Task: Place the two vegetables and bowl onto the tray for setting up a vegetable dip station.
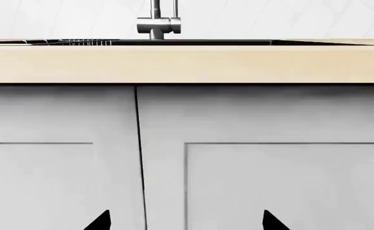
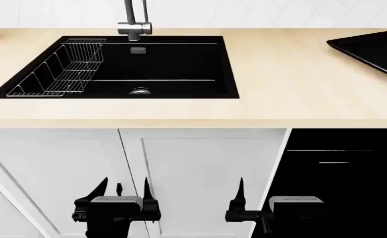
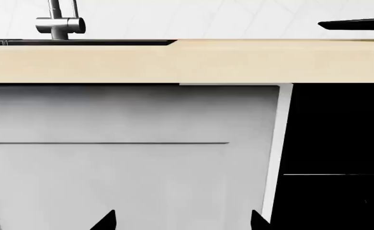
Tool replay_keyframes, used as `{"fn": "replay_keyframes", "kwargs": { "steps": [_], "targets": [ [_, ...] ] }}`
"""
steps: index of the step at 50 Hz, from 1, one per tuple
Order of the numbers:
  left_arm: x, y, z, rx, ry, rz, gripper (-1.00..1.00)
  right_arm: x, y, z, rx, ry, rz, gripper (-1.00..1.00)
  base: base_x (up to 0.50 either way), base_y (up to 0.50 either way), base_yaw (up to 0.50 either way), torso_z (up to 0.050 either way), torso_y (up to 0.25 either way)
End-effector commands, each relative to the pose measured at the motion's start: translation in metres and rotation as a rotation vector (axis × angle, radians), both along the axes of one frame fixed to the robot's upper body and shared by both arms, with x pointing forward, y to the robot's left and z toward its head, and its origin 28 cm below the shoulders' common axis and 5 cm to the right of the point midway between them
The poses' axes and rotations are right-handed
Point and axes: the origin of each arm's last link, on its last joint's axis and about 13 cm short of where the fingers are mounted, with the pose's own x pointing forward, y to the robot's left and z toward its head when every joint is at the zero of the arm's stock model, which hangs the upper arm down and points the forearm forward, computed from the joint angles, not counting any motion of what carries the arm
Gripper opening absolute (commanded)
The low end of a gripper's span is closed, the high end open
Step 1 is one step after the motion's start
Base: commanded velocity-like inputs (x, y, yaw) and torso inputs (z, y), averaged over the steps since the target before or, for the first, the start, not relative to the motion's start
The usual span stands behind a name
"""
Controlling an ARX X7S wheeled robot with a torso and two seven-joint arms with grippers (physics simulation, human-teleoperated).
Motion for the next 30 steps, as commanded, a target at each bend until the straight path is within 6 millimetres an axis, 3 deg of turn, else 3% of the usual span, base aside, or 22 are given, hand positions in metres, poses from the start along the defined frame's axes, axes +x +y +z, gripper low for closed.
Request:
{"fn": "replay_keyframes", "kwargs": {
  "steps": [1, 2, 4, 5, 6, 7, 13, 16, 20, 26, 30],
  "targets": [
    [-0.004, 0.000, -0.004, 0.007, 0.025, 0.002, 1.00, 0.002, 0.000, -0.001, -0.018, 0.003, -0.030, 1.00, 0.00, 0.00, 0.00, 0.000, 0.000],
    [-0.004, 0.000, -0.005, 0.000, 0.040, 0.040, 1.00, 0.005, -0.001, -0.001, -0.098, 0.051, -0.066, 1.00, 0.00, 0.00, 0.00, 0.000, 0.000],
    [-0.004, -0.001, -0.004, 0.027, 0.117, 0.038, 1.00, 0.006, -0.003, 0.006, -0.025, 0.111, -0.031, 1.00, 0.00, 0.00, 0.00, 0.000, 0.000],
    [-0.006, -0.001, 0.000, -0.006, 0.094, 0.022, 1.00, 0.005, -0.004, 0.010, -0.058, 0.100, -0.008, 1.00, 0.00, 0.00, 0.00, 0.000, 0.000],
    [-0.007, 0.001, 0.008, 0.070, 0.032, 0.028, 1.00, 0.001, -0.006, 0.018, -0.129, 0.080, 0.056, 1.00, 0.00, 0.00, 0.00, 0.000, 0.000],
    [-0.008, 0.002, 0.010, 0.069, 0.035, -0.006, 1.00, -0.001, -0.007, 0.020, -0.102, 0.085, 0.072, 1.00, 0.00, 0.00, 0.00, 0.000, 0.000],
    [-0.035, 0.019, 0.036, 0.089, -0.019, -0.243, 1.00, -0.037, -0.017, 0.053, -0.120, 0.093, 0.209, 1.00, 0.00, 0.00, 0.00, 0.008, 0.018],
    [-0.030, 0.041, 0.081, 0.114, -0.066, -0.302, 1.00, -0.041, -0.029, 0.100, -0.084, 0.098, 0.311, 1.00, 0.00, 0.00, 0.00, 0.049, 0.115],
    [-0.021, 0.057, 0.131, 0.165, -0.135, -0.311, 1.00, -0.039, -0.043, 0.147, -0.128, 0.092, 0.379, 1.00, 0.00, 0.00, 0.00, 0.050, 0.115],
    [-0.025, 0.069, 0.183, 0.206, -0.162, -0.425, 1.00, -0.036, -0.065, 0.187, -0.235, 0.063, 0.496, 1.00, 0.00, 0.00, 0.00, 0.049, 0.114],
    [-0.018, 0.083, 0.203, 0.332, -0.220, -0.361, 1.00, -0.031, -0.074, 0.219, -0.208, 0.014, 0.552, 1.00, 0.00, 0.00, 0.00, 0.049, 0.115]
  ]
}}
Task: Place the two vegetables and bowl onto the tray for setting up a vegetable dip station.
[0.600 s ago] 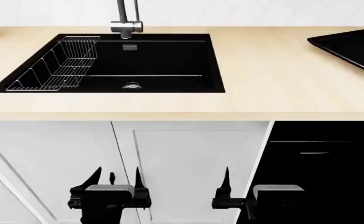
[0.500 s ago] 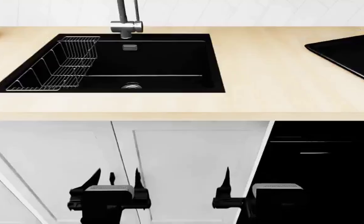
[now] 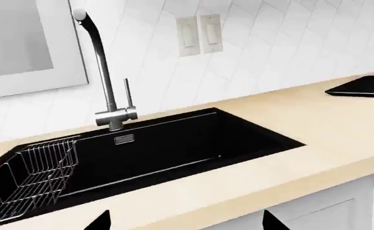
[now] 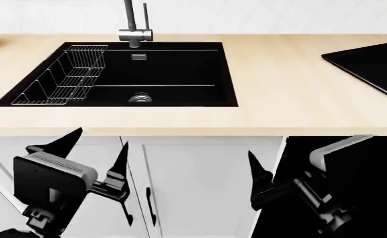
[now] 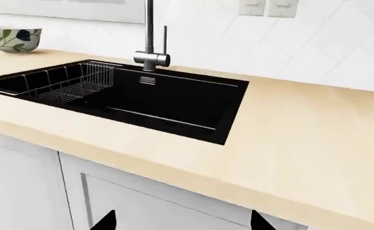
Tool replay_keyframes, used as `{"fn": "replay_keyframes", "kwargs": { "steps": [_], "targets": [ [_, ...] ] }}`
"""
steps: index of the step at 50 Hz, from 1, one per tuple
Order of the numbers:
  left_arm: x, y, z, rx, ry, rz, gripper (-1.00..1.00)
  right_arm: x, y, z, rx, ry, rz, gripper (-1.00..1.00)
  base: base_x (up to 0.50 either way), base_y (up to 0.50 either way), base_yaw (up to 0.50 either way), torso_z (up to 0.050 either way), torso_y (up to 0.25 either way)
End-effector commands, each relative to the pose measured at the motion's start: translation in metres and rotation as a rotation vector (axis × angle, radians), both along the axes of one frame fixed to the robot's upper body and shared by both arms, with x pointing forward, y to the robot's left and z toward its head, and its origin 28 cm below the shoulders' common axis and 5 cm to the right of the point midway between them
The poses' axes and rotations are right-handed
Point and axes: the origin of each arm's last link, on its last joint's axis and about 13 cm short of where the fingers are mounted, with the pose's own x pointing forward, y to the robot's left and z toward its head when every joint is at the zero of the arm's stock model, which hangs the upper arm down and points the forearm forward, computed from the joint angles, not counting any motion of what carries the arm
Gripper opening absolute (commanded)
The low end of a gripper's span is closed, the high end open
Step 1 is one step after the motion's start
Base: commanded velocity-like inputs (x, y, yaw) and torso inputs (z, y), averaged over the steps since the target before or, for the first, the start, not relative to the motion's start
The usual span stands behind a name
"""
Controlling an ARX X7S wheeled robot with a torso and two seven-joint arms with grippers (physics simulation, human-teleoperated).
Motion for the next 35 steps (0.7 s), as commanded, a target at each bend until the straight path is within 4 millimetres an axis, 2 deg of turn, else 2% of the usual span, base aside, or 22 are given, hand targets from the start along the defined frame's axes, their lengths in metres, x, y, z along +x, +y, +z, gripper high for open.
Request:
{"fn": "replay_keyframes", "kwargs": {
  "steps": [1, 2, 6, 13, 17, 27, 35],
  "targets": [
    [-0.009, 0.023, 0.075, 0.213, -0.119, -0.082, 1.00, -0.016, -0.021, 0.079, -0.132, -0.057, 0.217, 1.00, 0.00, 0.00, 0.00, 0.050, 0.115],
    [-0.005, 0.028, 0.078, 0.274, -0.136, -0.040, 1.00, -0.014, -0.024, 0.089, -0.156, -0.067, 0.230, 1.00, 0.00, 0.00, 0.00, 0.049, 0.113],
    [0.000, 0.036, 0.097, 0.328, -0.157, -0.016, 1.00, -0.008, -0.033, 0.112, -0.189, -0.085, 0.240, 1.00, 0.00, 0.00, 0.00, 0.050, 0.115],
    [0.002, 0.042, 0.121, 0.394, -0.183, 0.013, 1.00, 0.002, -0.044, 0.133, -0.224, -0.121, 0.239, 1.00, 0.00, 0.00, 0.00, 0.049, 0.115],
    [0.008, 0.047, 0.133, 0.419, -0.173, 0.079, 1.00, 0.008, -0.053, 0.148, -0.244, -0.212, 0.194, 1.00, 0.07, 0.07, 0.00, 0.049, 0.115],
    [0.013, 0.047, 0.134, 0.437, -0.176, 0.097, 1.00, 0.011, -0.051, 0.147, -0.349, -0.288, 0.227, 1.00, 0.34, 0.39, 0.00, 0.050, 0.115],
    [0.014, 0.046, 0.130, 0.433, -0.179, 0.097, 1.00, 0.016, -0.048, 0.145, -0.384, -0.319, 0.219, 1.00, 0.09, 0.50, 0.00, 0.050, 0.115]
  ]
}}
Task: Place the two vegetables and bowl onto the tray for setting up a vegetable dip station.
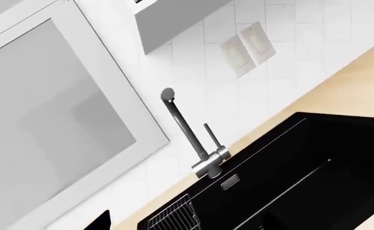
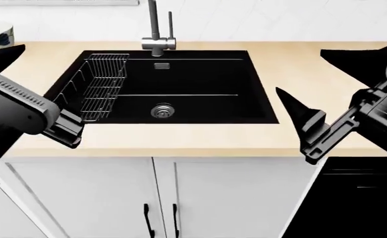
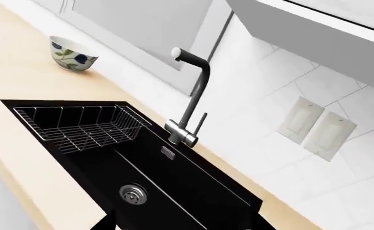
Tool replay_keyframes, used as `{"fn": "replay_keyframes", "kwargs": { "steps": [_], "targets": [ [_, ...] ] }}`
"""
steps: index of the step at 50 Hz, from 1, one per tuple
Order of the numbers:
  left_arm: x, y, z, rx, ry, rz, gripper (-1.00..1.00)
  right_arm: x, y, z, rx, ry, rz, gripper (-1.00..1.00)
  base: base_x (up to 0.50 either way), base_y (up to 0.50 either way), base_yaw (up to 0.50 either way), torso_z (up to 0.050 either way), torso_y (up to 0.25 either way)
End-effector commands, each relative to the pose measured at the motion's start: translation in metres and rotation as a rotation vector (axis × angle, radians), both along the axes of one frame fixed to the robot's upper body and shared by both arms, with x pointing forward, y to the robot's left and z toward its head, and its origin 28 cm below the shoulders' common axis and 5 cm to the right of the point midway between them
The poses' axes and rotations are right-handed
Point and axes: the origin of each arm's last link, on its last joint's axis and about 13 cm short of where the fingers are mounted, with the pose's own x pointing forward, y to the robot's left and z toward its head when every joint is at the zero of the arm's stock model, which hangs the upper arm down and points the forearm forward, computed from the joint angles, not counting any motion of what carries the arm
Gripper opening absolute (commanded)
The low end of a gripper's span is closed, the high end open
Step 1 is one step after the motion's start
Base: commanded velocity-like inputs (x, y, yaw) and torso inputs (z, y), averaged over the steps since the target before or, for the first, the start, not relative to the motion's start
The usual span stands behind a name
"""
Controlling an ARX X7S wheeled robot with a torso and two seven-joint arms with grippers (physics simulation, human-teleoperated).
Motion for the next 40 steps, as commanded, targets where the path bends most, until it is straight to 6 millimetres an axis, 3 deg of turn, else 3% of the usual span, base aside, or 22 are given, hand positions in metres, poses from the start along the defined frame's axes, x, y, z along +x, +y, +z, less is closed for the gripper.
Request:
{"fn": "replay_keyframes", "kwargs": {
  "steps": [1, 12, 40],
  "targets": [
    [0.002, 0.002, 0.004, 0.020, -0.013, 0.021, 1.00, 0.005, 0.001, 0.004, -0.086, -0.072, 0.005, 1.00, 0.00, 0.50, 0.00, 0.050, 0.113],
    [0.003, 0.001, 0.000, 0.034, 0.013, 0.030, 1.00, 0.007, 0.001, 0.001, -0.088, -0.075, 0.001, 1.00, 0.00, 0.50, 0.00, 0.041, 0.088],
    [0.005, -0.003, -0.002, 0.059, -0.005, 0.029, 1.00, 0.007, 0.000, -0.006, -0.070, -0.073, -0.013, 1.00, 0.00, 0.50, 0.00, 0.001, 0.000]
  ]
}}
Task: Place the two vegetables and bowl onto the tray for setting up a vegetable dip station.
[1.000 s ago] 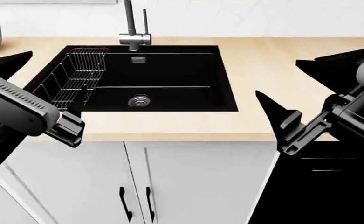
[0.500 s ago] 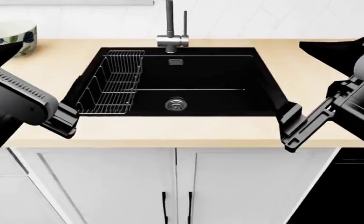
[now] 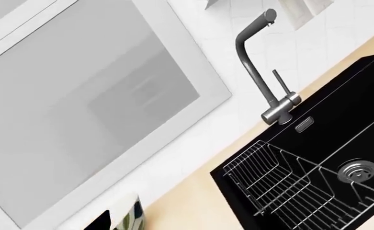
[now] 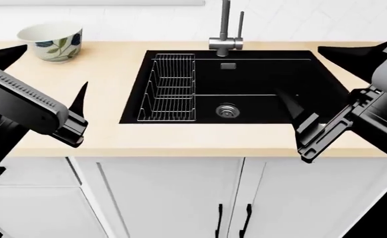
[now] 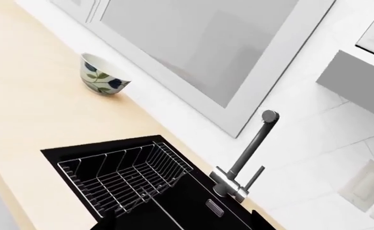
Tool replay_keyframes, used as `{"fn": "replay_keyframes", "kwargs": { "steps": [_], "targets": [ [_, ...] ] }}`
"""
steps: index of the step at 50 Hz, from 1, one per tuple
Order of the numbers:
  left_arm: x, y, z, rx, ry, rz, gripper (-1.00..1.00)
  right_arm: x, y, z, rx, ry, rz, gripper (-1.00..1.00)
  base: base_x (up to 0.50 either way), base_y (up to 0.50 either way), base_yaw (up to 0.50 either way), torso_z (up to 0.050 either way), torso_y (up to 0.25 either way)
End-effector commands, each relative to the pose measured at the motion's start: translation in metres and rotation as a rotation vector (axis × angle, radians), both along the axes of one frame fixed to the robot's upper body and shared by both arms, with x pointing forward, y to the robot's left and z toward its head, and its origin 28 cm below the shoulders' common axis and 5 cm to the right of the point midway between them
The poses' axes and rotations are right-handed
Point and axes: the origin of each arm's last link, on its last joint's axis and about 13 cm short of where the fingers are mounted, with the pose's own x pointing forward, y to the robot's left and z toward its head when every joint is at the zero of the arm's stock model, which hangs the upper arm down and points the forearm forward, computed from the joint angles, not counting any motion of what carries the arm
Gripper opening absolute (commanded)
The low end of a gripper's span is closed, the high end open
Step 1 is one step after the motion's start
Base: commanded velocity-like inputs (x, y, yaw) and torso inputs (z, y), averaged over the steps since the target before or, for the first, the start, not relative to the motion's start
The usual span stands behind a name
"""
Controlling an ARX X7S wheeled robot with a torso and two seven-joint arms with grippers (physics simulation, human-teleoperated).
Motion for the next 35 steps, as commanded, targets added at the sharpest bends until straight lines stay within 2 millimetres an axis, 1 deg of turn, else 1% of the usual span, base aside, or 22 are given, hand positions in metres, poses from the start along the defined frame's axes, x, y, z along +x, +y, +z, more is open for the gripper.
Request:
{"fn": "replay_keyframes", "kwargs": {
  "steps": [1, 4, 12, 25, 35],
  "targets": [
    [0.0003, -0.0015, -0.0012, 0.007, -0.002, -0.003, 1.00, 0.0005, -0.0004, -0.0032, 0.008, -0.002, -0.009, 1.00, 0.00, 0.50, 0.00, 0.000, 0.000],
    [0.0003, -0.0017, -0.0031, 0.011, 0.001, -0.004, 1.00, 0.0003, 0.0001, -0.0068, 0.010, 0.004, -0.007, 1.00, 0.00, 0.50, 0.00, 0.000, 0.000],
    [0.0006, -0.0015, -0.0043, 0.015, 0.001, -0.004, 1.00, 0.0017, -0.0003, -0.0066, 0.026, -0.001, -0.015, 1.00, 0.11, 0.49, 0.00, 0.000, 0.000],
    [0.0012, -0.0018, -0.0059, 0.019, -0.002, 0.000, 1.00, 0.0020, -0.0003, -0.0081, 0.028, -0.002, -0.017, 1.00, 0.35, 0.39, 0.00, 0.000, 0.000],
    [0.0019, -0.0024, -0.0069, 0.025, 0.000, -0.002, 1.00, 0.0030, -0.0005, -0.0085, 0.033, -0.003, -0.020, 1.00, 0.41, 0.32, 0.00, 0.000, 0.000]
  ]
}}
